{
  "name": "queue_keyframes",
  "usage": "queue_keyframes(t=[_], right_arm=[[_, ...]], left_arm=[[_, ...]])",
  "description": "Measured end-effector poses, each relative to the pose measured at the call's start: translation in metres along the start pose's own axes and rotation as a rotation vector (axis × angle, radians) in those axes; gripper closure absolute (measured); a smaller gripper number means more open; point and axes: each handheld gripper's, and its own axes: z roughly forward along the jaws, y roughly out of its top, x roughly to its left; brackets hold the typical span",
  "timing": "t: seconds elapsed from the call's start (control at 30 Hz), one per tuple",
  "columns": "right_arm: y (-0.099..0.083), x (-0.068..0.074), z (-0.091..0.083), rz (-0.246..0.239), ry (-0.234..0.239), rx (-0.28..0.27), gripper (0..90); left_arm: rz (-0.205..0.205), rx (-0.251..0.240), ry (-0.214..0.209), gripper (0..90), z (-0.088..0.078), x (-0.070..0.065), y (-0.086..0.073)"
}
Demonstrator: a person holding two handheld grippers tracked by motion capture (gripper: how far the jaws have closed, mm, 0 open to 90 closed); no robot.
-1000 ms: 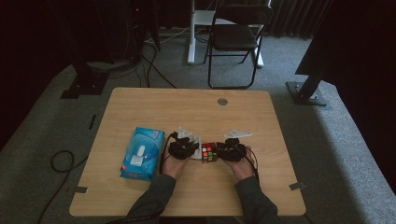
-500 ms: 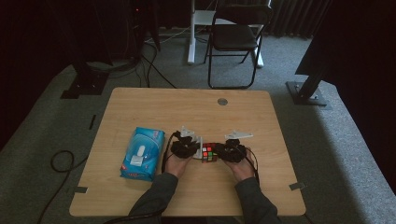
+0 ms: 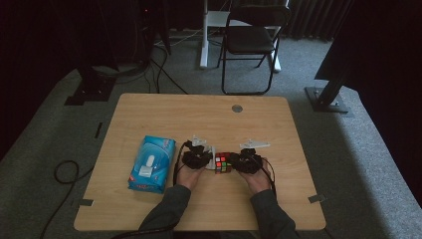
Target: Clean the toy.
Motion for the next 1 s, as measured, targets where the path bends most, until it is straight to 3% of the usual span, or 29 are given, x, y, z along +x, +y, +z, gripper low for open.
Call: queue_keyframes(t=[0.17, 0.27, 0.47, 0.63, 0.77, 0.87, 1.0], right_arm=[[0.000, 0.000, 0.000, 0.002, 0.001, 0.000, 67.4], [0.000, 0.000, 0.000, 0.002, 0.003, -0.001, 67.4], [0.000, 0.000, 0.000, 0.004, 0.003, -0.003, 67.4], [-0.001, -0.002, 0.001, 0.014, 0.018, -0.004, 67.5], [0.000, -0.002, 0.001, 0.015, 0.019, -0.003, 67.5], [-0.001, -0.002, 0.000, 0.016, 0.018, -0.003, 67.5], [-0.001, -0.002, 0.000, 0.017, 0.018, -0.004, 67.5]], left_arm=[[0.008, 0.045, 0.009, 83.2, 0.009, 0.001, -0.009], [0.054, 0.068, 0.049, 83.6, 0.014, -0.005, -0.015], [0.050, 0.058, 0.041, 83.2, 0.011, -0.004, -0.016], [0.031, 0.012, 0.009, 82.8, -0.004, -0.004, -0.010], [0.039, -0.024, -0.001, 82.7, -0.017, -0.007, -0.002], [0.036, -0.017, -0.025, 82.7, -0.019, -0.012, -0.001], [0.030, -0.015, -0.025, 82.8, -0.016, -0.014, -0.004]])
